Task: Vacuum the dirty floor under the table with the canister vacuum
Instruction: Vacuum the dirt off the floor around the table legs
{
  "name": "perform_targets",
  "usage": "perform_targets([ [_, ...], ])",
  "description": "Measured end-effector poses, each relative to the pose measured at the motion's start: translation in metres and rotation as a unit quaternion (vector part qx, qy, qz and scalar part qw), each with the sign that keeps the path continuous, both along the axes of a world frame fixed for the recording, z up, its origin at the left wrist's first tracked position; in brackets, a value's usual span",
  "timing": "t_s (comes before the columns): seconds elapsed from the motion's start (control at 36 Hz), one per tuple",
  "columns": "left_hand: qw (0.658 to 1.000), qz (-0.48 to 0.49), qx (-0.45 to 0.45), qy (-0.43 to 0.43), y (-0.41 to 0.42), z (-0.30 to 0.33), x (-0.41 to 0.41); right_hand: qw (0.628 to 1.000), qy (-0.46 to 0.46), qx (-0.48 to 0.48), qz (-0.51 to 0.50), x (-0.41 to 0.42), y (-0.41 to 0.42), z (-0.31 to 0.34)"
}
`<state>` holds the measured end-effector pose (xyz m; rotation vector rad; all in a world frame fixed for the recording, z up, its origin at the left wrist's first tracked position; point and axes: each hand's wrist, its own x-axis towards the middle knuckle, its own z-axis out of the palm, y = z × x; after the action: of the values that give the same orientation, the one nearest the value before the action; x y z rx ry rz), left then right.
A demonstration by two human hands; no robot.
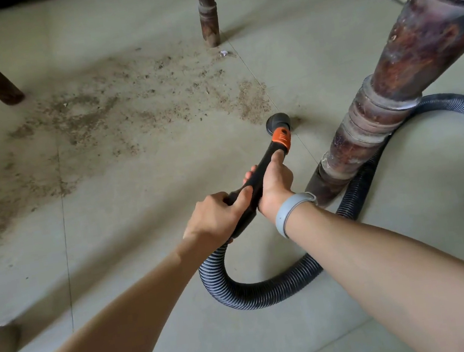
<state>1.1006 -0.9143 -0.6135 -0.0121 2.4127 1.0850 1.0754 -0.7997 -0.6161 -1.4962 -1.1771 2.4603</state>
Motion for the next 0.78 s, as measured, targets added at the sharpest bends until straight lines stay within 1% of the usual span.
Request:
perform_targets([
  [0.06,1.0,-0.009,0.0,0.012,-0.001,-0.001,0.002,1.0,0.001,0.003,-0.003,-0.001,0.0,-0.001],
  [0.11,0.999,-0.003,0.04,-0.005,-0.003,-0.002,0.003,1.0,0.002,0.003,-0.002,-0.002,0.0,-0.001],
  [0.19,0.99,0.021,0.119,-0.072,-0.007,-0.002,0.005,1.0,0.0,-0.001,0.003,-0.004,0.003,-0.001],
  [0.28,0.965,0.042,0.202,-0.162,-0.013,-0.004,0.008,1.0,0.006,-0.007,0.002,-0.007,0.008,-0.001],
  [0.33,0.956,0.043,0.224,-0.185,-0.015,-0.005,0.01,1.0,0.01,-0.013,0.003,-0.01,0.01,-0.002],
  [0.39,0.96,0.044,0.218,-0.17,-0.013,-0.005,0.009,1.0,0.013,-0.021,0.003,-0.011,0.011,-0.004],
  [0.56,0.982,0.06,0.165,-0.076,-0.005,-0.003,0.006,0.998,0.031,-0.058,-0.001,-0.018,0.015,-0.007],
  [0.78,0.987,0.055,0.141,-0.057,-0.01,-0.001,0.006,0.995,0.041,-0.086,0.026,-0.018,0.012,-0.016],
])
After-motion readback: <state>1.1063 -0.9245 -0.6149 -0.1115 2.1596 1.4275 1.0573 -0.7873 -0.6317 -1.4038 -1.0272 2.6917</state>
